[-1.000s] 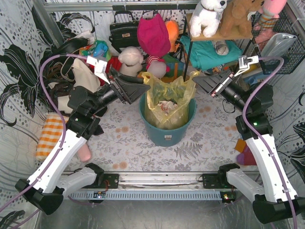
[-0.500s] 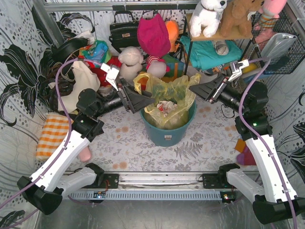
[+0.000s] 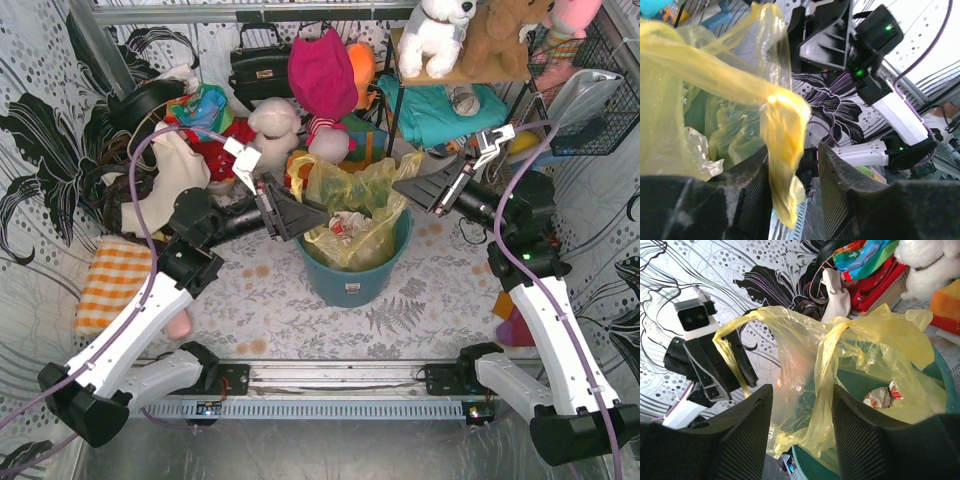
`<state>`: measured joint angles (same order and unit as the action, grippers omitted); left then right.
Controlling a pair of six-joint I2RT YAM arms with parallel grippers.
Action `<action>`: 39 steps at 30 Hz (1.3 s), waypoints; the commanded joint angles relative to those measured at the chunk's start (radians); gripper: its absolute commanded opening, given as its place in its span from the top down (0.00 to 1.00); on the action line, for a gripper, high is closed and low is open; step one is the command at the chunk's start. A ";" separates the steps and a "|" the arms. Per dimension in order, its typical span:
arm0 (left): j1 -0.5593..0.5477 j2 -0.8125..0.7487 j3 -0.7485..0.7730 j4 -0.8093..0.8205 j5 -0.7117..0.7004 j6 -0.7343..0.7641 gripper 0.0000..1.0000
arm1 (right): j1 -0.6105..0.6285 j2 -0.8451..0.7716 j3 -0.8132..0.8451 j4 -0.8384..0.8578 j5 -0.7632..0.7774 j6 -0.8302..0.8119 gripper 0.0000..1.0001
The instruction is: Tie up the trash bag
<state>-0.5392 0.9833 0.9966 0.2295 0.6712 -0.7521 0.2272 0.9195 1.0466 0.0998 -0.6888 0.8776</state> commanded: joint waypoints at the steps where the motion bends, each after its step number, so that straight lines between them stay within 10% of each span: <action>1: -0.007 0.038 0.041 -0.013 -0.015 0.026 0.59 | 0.006 0.014 0.013 0.057 0.021 -0.011 0.51; 10: -0.010 0.039 0.202 -0.117 -0.075 0.082 0.93 | 0.005 0.040 0.145 0.025 0.111 -0.033 1.00; 19: -0.009 0.114 0.475 -0.200 -0.102 0.094 1.00 | 0.006 0.033 0.346 -0.018 0.149 -0.052 1.00; 27: -0.009 0.130 0.408 -0.132 -0.108 0.050 0.93 | 0.006 -0.043 0.217 -0.017 0.145 -0.085 1.00; 33: -0.010 0.086 0.397 -0.231 -0.161 0.059 0.43 | 0.006 -0.069 0.171 -0.075 0.163 -0.118 0.49; 39: -0.010 0.079 0.416 -0.358 -0.269 0.089 0.32 | 0.006 -0.042 0.151 -0.060 0.167 -0.059 0.32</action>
<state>-0.5446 1.0733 1.3884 -0.0589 0.4892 -0.6926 0.2272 0.8692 1.2083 0.0074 -0.5217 0.7872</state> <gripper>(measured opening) 0.670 0.666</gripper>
